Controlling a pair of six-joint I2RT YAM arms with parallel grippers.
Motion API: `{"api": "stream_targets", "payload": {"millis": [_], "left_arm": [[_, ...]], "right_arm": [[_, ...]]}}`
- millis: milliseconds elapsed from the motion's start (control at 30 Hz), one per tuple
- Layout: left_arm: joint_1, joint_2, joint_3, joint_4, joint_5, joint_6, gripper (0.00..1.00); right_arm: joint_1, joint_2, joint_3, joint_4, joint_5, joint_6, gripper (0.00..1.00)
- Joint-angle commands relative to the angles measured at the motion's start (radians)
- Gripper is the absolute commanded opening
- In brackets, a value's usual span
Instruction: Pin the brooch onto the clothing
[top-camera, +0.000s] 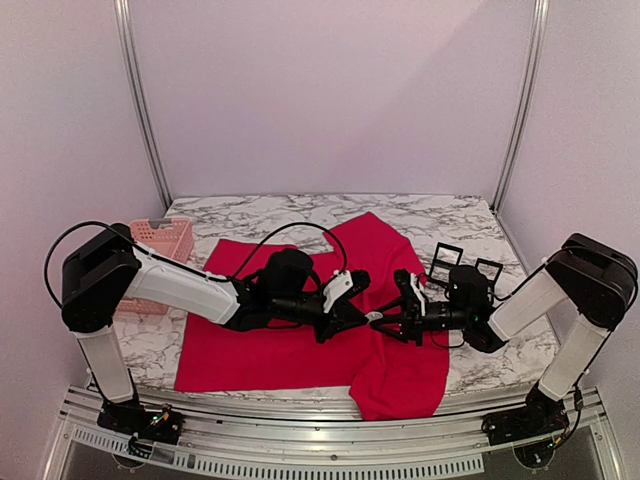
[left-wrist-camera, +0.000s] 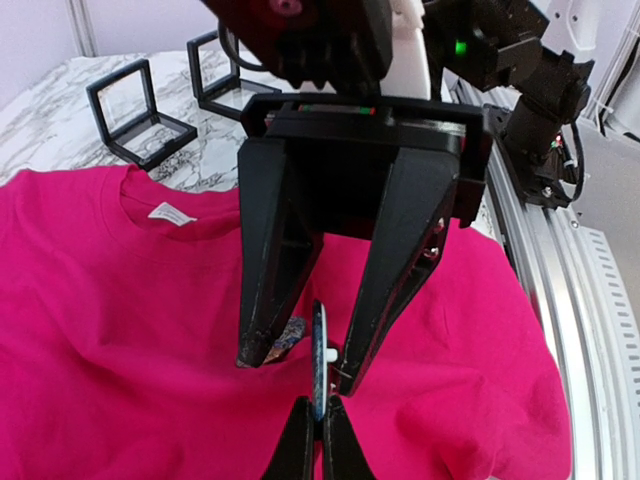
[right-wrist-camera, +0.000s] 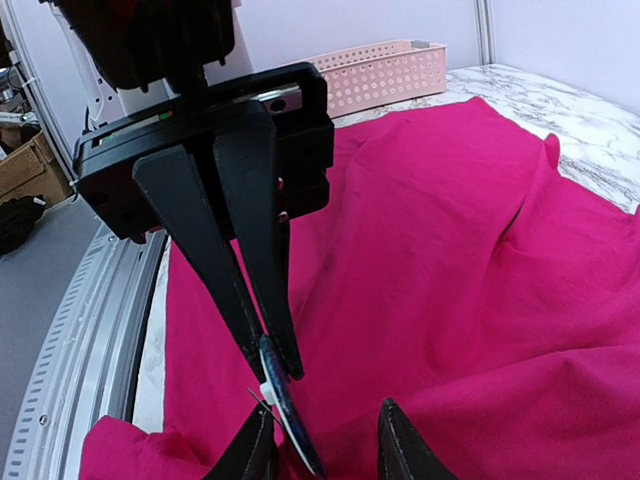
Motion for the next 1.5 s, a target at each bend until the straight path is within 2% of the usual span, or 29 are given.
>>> {"api": "stream_targets", "payload": {"millis": [0,400,667,1000,1167,1467], "left_arm": [[-0.023,-0.022,-0.001,0.020,0.013,0.025,0.00],[-0.037,-0.035,-0.012,-0.001,-0.031,0.058,0.00],[-0.038,-0.035,-0.012,0.004,-0.020,0.066,0.00],[-0.038,-0.025,-0.005,0.028,-0.023,0.066,0.00],[-0.042,-0.026,-0.006,0.022,0.003,0.087,0.00],[-0.059,-0.030,-0.011,0.000,-0.002,0.131,0.00]], "right_arm": [[-0.005,0.017,0.020,0.050,0.044,0.069,0.33],[-0.028,0.026,-0.023,0.148,0.085,0.203,0.31],[-0.031,0.030,-0.007,0.106,0.080,0.190,0.31],[-0.016,0.022,0.021,-0.017,0.050,0.069,0.33],[-0.017,0.019,0.022,-0.014,0.083,0.088,0.24],[-0.030,0.033,0.045,0.014,0.057,0.152,0.24]]}}
